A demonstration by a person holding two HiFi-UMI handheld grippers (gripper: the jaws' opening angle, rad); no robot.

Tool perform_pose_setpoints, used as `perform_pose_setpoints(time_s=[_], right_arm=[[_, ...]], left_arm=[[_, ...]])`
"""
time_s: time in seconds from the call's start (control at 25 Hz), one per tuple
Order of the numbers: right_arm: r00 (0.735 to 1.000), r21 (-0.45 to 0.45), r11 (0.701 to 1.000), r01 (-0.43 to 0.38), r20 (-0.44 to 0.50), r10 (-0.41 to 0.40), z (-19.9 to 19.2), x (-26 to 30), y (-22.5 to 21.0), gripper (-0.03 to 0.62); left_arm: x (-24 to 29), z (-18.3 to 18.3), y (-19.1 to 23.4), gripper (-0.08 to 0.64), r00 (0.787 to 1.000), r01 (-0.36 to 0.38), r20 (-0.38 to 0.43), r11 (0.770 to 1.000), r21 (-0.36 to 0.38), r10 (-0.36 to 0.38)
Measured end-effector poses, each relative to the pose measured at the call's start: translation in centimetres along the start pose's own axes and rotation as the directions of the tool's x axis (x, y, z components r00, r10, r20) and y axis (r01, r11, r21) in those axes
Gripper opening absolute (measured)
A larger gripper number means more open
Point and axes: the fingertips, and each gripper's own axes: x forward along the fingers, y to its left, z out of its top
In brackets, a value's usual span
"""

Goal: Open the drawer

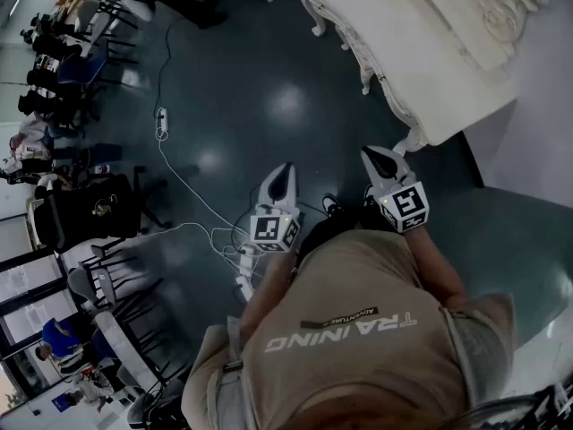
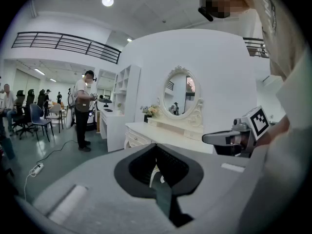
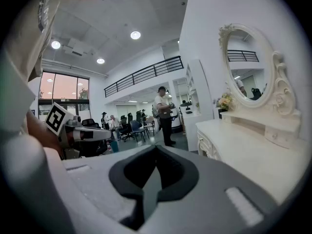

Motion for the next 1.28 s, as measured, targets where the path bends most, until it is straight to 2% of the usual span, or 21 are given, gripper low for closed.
perform_pose_setpoints(time_s=[0.2,0.4,0.56,0.68,0.8,0.92,1.04,1.28], right_arm=[[0.999,0.007,1.0,-0.004,-0.042,0.005,0.4,0.5,4.5,0.002],[0.999,-0.027,1.0,0.013,-0.039,-0.015,2.2,2.7,5.9,0.003],[0.999,-0.076,0.997,0.018,-0.043,-0.021,1.4,5.8,8.1,0.003],[0.998,-0.069,0.996,0.048,-0.035,-0.05,0.7,7.3,9.2,0.003],[0.994,-0.049,0.995,0.083,-0.061,-0.086,-0.8,8.0,9.1,0.003],[0.989,-0.02,0.994,0.105,-0.1,-0.106,-2.5,8.7,8.7,0.003],[0.988,-0.01,0.994,0.107,-0.112,-0.108,-1.6,10.9,7.9,0.003],[0.992,-0.056,0.996,0.071,-0.105,-0.077,0.8,18.9,5.1,0.003]], left_arm=[[-3.9,-0.7,2.2,0.008,0.999,-0.001,-0.054,1.0,-0.01,0.0],[-4.0,0.4,4.3,0.008,0.998,0.052,-0.031,0.998,-0.026,-0.053],[-4.0,-0.9,7.0,0.008,0.995,0.094,-0.011,0.994,-0.049,-0.094],[-3.7,-2.4,8.8,0.008,0.992,0.124,0.0,0.991,-0.04,-0.124],[-2.5,-3.6,10.7,0.008,0.991,0.135,-0.005,0.991,-0.025,-0.135],[-1.6,-4.3,12.6,0.008,0.993,0.119,-0.014,0.99,-0.069,-0.12],[-0.6,-3.8,14.3,0.008,0.993,0.11,-0.023,0.99,-0.088,-0.113],[3.2,-1.1,18.9,0.008,0.995,0.067,-0.066,0.996,-0.05,-0.071]])
